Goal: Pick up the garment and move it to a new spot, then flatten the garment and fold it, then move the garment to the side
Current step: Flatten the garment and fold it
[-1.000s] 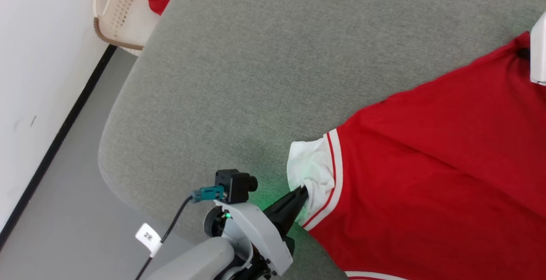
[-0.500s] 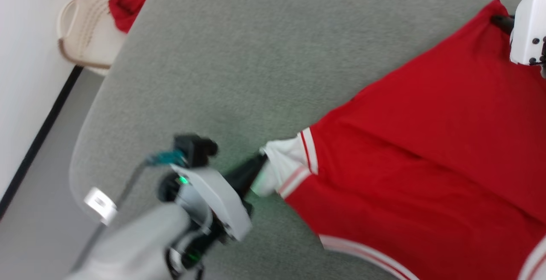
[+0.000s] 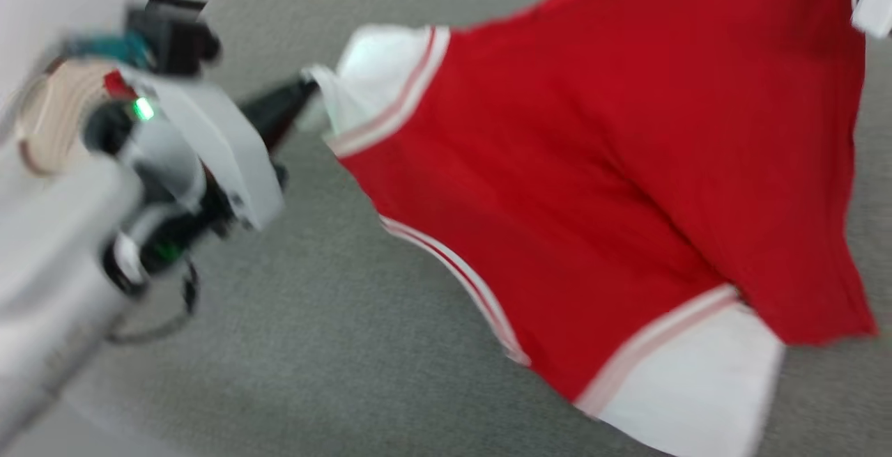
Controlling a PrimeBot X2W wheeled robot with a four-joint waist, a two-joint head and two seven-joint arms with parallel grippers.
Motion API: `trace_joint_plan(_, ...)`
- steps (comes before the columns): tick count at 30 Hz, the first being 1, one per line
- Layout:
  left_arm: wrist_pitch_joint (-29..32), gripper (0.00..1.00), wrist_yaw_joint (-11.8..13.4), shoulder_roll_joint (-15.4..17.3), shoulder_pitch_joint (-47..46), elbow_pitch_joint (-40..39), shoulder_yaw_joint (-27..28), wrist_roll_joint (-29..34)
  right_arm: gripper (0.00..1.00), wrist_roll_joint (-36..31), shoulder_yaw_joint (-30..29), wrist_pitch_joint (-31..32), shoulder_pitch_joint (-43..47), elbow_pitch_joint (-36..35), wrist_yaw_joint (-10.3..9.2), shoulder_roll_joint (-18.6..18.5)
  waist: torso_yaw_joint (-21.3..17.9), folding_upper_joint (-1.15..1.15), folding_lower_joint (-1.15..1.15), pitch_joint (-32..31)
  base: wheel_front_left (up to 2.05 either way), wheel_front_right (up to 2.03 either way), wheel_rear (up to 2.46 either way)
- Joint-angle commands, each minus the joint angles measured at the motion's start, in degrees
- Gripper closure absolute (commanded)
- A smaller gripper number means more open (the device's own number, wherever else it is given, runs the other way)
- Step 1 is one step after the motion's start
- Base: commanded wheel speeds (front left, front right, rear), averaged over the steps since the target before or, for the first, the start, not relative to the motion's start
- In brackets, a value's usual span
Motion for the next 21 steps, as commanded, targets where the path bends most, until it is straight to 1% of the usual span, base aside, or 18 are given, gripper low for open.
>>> trace_joint_plan(1,1.24,1.0,-0.53,0.67,-2.15,0.66,0.27,0.51,1.0,-0.43,-0.7,-1.11,-0.74,-0.31,-0.05,0.44,-3.19,0.0,0.0,-2.94,0.0,0.0,0.0)
trace_joint_plan(5,5.66,1.0,-2.3,0.99,-8.93,4.38,0.93,1.25,1.0,-2.5,-3.27,-5.44,-2.94,0.03,-0.06,1.32,-5.35,0.0,0.0,-4.33,0.0,0.0,0.0)
trace_joint_plan(11,9.56,1.0,-5.36,-0.26,-18.74,13.16,0.66,4.36,1.0,-7.3,-7.2,-13.22,-6.5,2.08,-0.06,2.52,-8.22,0.0,0.0,-5.32,0.0,0.0,0.0)
trace_joint_plan(15,9.46,1.0,-6.68,-2.01,-24.41,19.83,0.96,6.47,1.0,-9.95,-8.78,-17.75,-8.49,3.65,-0.06,3.97,-9.92,0.0,0.0,-5.44,0.0,0.0,0.0)
trace_joint_plan(21,6.9,1.0,-7.84,-5.43,-31.68,28.15,0.64,10.24,1.0,-11.24,-9.98,-22.77,-10.78,5.08,-0.06,5.19,-11.77,0.0,0.0,-5.05,0.0,0.0,0.0)
